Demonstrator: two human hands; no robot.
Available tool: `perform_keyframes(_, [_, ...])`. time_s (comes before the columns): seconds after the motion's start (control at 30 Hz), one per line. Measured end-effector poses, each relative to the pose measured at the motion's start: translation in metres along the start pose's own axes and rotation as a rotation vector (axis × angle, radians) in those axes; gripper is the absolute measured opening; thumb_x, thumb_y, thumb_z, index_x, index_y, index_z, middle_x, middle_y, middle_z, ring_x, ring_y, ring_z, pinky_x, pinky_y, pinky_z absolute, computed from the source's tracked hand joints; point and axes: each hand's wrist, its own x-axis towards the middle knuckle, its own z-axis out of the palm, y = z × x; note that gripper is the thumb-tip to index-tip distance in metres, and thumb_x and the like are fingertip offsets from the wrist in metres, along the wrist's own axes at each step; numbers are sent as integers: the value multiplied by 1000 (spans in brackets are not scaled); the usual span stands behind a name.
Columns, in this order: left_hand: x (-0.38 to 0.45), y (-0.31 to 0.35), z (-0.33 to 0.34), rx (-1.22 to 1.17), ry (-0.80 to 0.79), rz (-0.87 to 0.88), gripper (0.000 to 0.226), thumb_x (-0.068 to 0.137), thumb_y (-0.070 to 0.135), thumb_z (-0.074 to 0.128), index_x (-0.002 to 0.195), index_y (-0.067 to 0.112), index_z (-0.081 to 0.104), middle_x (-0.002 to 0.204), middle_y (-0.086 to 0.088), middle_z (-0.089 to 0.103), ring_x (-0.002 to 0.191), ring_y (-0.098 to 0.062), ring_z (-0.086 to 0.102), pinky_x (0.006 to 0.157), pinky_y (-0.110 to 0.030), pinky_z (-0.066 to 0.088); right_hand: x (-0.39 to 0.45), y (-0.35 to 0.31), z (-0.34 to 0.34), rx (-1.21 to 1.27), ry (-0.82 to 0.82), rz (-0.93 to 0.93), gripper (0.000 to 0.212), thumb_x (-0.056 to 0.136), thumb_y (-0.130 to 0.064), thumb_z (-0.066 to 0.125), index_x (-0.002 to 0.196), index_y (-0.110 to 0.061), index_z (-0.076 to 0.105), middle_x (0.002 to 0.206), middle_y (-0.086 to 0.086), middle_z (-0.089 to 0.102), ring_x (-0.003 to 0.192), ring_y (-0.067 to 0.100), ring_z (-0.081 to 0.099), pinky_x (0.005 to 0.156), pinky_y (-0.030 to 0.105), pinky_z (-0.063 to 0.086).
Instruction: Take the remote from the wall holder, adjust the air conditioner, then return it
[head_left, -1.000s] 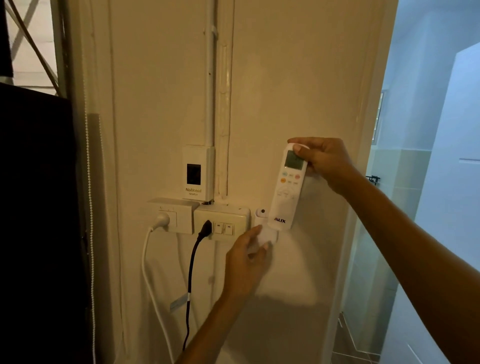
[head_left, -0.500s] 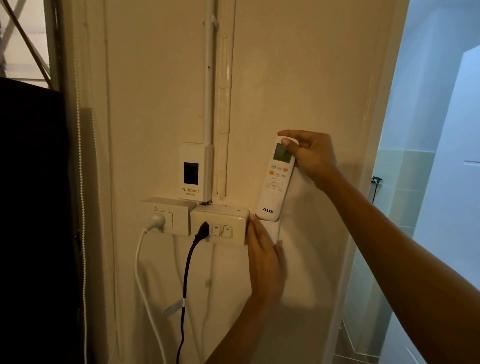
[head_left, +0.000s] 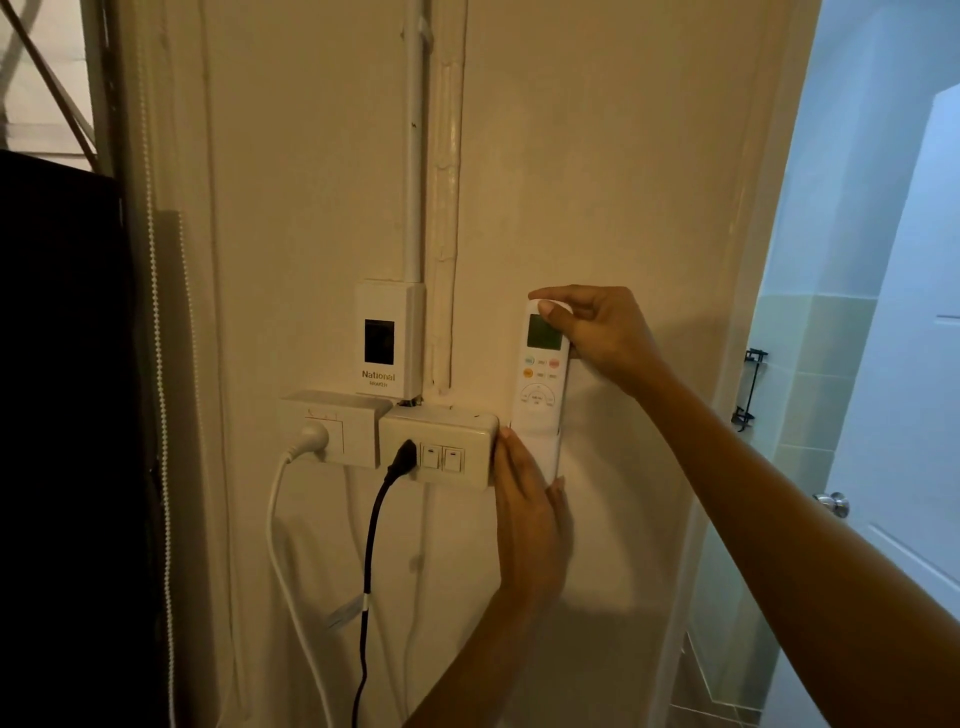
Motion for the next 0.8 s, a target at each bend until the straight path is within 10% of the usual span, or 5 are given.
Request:
perform_keyframes(0.13, [0, -1, 0, -10, 1, -1, 76, 91, 24, 60, 146, 2, 13, 152, -23, 24, 140, -38, 22, 101, -48, 47, 1, 5, 7, -170, 159, -58, 23, 85, -30, 61, 105, -25, 72, 113, -1, 71, 90, 8, 61, 74, 30, 55])
perform_keyframes(0.8, [5, -8, -2, -11, -49, -2, 80, 90, 26, 60, 147, 7, 7, 154, -18, 20, 140, -29, 13, 103, -34, 28, -2, 3, 6, -284, 56, -57, 25, 87, -32, 59, 103, -19, 73, 98, -2, 65, 89, 14, 58, 76, 32, 50])
